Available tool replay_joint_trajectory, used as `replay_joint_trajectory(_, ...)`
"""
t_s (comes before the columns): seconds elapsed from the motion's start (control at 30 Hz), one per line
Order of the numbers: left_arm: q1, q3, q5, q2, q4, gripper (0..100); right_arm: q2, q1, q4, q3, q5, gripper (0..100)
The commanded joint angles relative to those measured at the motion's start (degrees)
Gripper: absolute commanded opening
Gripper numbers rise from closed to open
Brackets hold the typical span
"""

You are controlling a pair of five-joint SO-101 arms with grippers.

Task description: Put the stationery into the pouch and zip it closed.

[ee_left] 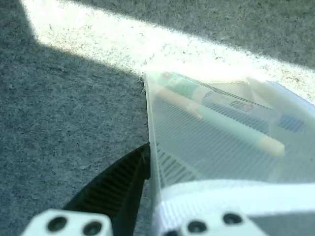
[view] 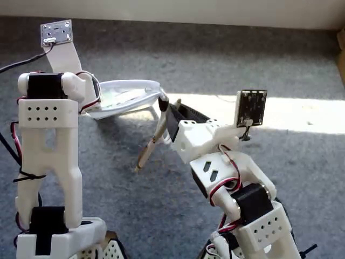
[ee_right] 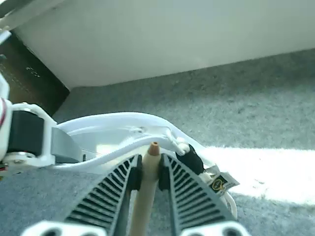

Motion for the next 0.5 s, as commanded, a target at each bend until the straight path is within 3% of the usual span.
replay_joint_trajectory(0.0,0.5,0.1,-0.4,-0.7,-0.9,1,-0.8,-2.3,-4.2,-5.7,3.3,0.5)
replay_joint_trajectory(0.47,0.5,0.1,-0.4,-0.7,-0.9,1,-0.7,-8.5,-22.2,-11.9,14.1,0.5)
